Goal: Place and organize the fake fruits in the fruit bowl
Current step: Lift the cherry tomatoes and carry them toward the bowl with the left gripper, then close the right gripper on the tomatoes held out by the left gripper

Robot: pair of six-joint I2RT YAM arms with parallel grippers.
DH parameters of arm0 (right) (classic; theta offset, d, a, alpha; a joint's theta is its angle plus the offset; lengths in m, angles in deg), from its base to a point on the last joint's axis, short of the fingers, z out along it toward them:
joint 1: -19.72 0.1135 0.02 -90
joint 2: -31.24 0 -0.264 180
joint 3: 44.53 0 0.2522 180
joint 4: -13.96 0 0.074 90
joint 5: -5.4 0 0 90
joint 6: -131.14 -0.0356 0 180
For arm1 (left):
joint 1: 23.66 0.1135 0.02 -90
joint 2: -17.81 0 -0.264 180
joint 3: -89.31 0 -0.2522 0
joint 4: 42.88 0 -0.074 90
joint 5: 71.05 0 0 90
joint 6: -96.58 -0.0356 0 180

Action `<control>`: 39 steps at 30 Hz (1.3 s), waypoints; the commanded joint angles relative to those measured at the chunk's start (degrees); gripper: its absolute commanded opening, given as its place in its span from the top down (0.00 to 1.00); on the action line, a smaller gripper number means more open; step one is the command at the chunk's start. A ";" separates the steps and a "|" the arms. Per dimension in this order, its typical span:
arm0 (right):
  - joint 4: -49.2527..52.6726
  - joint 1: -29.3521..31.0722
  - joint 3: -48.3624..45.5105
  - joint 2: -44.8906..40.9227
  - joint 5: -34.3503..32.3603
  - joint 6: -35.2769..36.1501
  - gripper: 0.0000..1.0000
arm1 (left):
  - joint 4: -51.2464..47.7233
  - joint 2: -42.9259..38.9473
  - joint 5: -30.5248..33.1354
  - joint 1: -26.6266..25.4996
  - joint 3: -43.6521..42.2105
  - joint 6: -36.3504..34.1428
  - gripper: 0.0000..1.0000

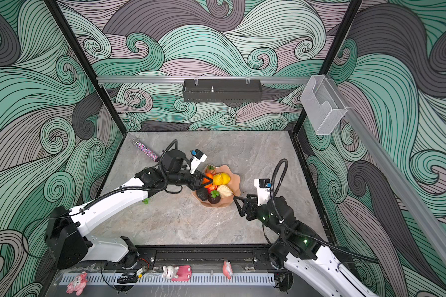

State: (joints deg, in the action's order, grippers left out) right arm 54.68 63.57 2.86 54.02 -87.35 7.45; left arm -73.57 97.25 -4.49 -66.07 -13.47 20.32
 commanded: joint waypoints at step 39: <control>-9.65 0.05 4.09 19.03 -1.75 -8.94 0.83 | 5.29 5.64 1.82 -12.43 0.79 -8.29 0.71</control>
State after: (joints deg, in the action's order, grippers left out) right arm 46.51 63.57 6.99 72.84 -88.68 -2.12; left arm -69.24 103.11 -2.92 -78.12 -12.92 13.09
